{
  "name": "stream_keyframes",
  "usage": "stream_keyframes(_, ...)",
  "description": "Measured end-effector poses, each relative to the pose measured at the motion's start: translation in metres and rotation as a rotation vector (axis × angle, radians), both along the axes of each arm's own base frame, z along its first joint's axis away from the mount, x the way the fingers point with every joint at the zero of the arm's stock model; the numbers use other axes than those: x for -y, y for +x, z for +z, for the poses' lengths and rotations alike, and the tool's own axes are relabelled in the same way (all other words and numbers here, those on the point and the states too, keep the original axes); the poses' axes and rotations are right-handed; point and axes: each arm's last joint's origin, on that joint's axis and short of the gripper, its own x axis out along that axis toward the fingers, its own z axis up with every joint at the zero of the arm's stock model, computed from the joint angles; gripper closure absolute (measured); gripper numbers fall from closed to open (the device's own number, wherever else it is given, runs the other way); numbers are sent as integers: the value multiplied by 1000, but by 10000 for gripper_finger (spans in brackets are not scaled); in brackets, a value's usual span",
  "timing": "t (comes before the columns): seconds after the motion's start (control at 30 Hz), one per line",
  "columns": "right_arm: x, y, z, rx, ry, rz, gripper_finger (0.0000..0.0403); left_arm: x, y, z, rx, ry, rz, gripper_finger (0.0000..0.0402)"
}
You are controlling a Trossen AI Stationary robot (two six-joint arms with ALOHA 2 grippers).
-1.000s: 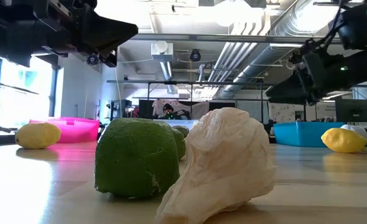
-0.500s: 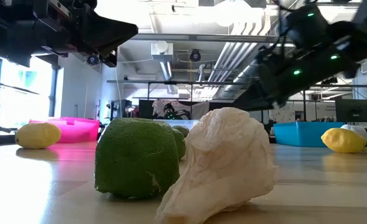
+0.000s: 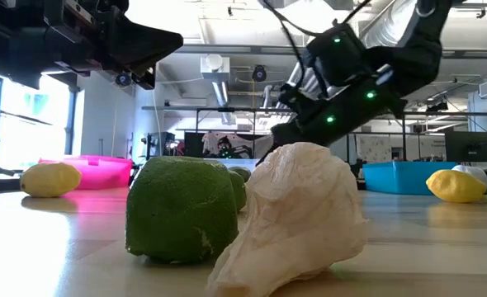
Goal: Sort produce into baskets
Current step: Put the garlic into the blue bin
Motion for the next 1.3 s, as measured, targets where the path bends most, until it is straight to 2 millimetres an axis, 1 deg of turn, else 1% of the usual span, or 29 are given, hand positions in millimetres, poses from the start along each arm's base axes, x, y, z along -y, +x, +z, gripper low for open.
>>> stream_keyframes(0.13, 3, 7, -1, -59, -27, 2, 155, 0, 0, 0, -1, 4, 0, 401)
stream_keyframes(0.3, 14, 9, -7, -137, 6, 9, 155, 0, 0, 0, 0, 8, 0, 401)
stream_keyframes(0.43, 22, 10, -16, -153, 57, 35, 155, 0, 0, -1, -7, 9, 0, 401)
stream_keyframes(0.57, 28, 9, -23, -147, 98, 4, 162, 0, 0, -1, -14, 10, 0, 401)
stream_keyframes(0.67, 28, 10, -24, -145, 100, 5, 189, 0, 0, -2, -15, 10, 0, 401)
stream_keyframes(0.83, 27, 10, -21, -140, 90, 8, 262, 0, 0, -2, -21, 11, 0, 402)
stream_keyframes(0.93, 27, 6, -13, -155, 98, -2, 293, 0, 0, -3, -25, 9, 0, 402)
stream_keyframes(1.0, 27, 1, -3, -176, 100, -40, 300, 0, 0, -3, -29, 9, 0, 401)
stream_keyframes(1.07, 28, -7, 11, -199, 95, -83, 299, 0, 0, -3, -32, 10, 0, 401)
stream_keyframes(1.17, 31, -25, 34, -247, 84, -165, 290, 0, 0, -3, -34, 11, 0, 401)
stream_keyframes(1.3, 41, -59, 62, -326, 72, -333, 287, 0, 0, -4, -36, 11, 0, 402)
